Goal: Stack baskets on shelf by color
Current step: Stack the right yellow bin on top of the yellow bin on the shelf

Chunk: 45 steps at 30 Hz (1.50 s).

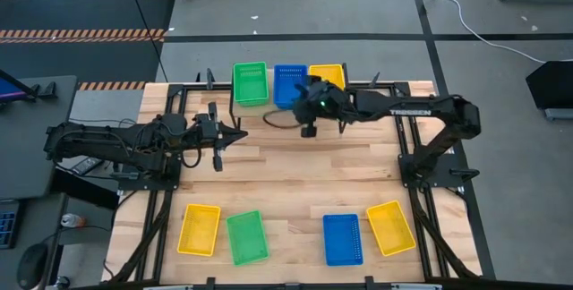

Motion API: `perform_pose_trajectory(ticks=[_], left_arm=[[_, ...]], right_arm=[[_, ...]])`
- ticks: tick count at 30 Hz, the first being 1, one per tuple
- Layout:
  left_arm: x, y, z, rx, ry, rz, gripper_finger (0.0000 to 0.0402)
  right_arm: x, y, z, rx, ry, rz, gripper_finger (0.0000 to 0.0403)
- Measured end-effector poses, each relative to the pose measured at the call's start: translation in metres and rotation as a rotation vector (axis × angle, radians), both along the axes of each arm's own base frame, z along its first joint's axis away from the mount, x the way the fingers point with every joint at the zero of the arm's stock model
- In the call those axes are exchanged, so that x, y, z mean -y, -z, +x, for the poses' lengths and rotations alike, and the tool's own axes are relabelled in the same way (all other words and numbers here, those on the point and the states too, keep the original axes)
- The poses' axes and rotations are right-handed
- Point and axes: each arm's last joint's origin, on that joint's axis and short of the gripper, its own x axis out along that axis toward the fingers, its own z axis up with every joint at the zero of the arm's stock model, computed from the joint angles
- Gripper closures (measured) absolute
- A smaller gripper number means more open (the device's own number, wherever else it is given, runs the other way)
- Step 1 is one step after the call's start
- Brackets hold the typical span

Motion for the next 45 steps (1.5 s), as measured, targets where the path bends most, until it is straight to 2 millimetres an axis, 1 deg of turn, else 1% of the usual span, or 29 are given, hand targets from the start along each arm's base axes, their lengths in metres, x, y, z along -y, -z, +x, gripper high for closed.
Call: perform_pose_trajectory(ticks=[3, 5, 11, 16, 21, 25, 30, 35, 41, 45], left_arm=[[0.000, 0.000, 0.000, 0.000, 0.000, 0.000, 0.0383], [0.000, 0.000, 0.000, 0.001, 0.000, 0.000, 0.0386], [0.000, 0.000, 0.000, 0.003, 0.000, 0.001, 0.0384], [0.000, 0.000, 0.000, 0.001, 0.001, 0.007, 0.0380], [0.000, 0.000, 0.000, 0.000, 0.001, 0.015, 0.0385], [0.000, 0.000, 0.000, 0.000, 0.001, 0.015, 0.0383], [0.000, 0.000, 0.000, -0.002, 0.003, 0.035, 0.0377], [0.000, -0.002, 0.000, 0.000, 0.007, 0.077, 0.0383], [0.000, -0.002, 0.000, 0.002, 0.008, 0.095, 0.0381], [0.000, -0.003, 0.000, 0.008, 0.008, 0.095, 0.0377]], right_arm=[[-0.024, -0.007, -0.011, -0.015, -0.015, 0.073, 0.0293], [-0.038, -0.007, -0.020, -0.062, -0.012, 0.133, 0.0293], [-0.077, 0.004, -0.043, -0.245, 0.026, 0.327, 0.0293], [-0.107, 0.017, -0.067, -0.476, 0.092, 0.530, 0.0293], [-0.141, 0.021, -0.089, -0.617, 0.194, 0.630, 0.0293], [-0.174, 0.026, -0.101, -0.627, 0.239, 0.683, 0.0293], [-0.210, 0.043, -0.124, -0.675, 0.347, 0.771, 0.0292], [-0.246, 0.058, -0.151, -0.695, 0.348, 0.788, 0.0281], [-0.287, 0.073, -0.175, -0.623, 0.264, 0.902, 0.0243], [-0.303, 0.085, -0.193, -0.596, 0.264, 0.899, 0.0209]])
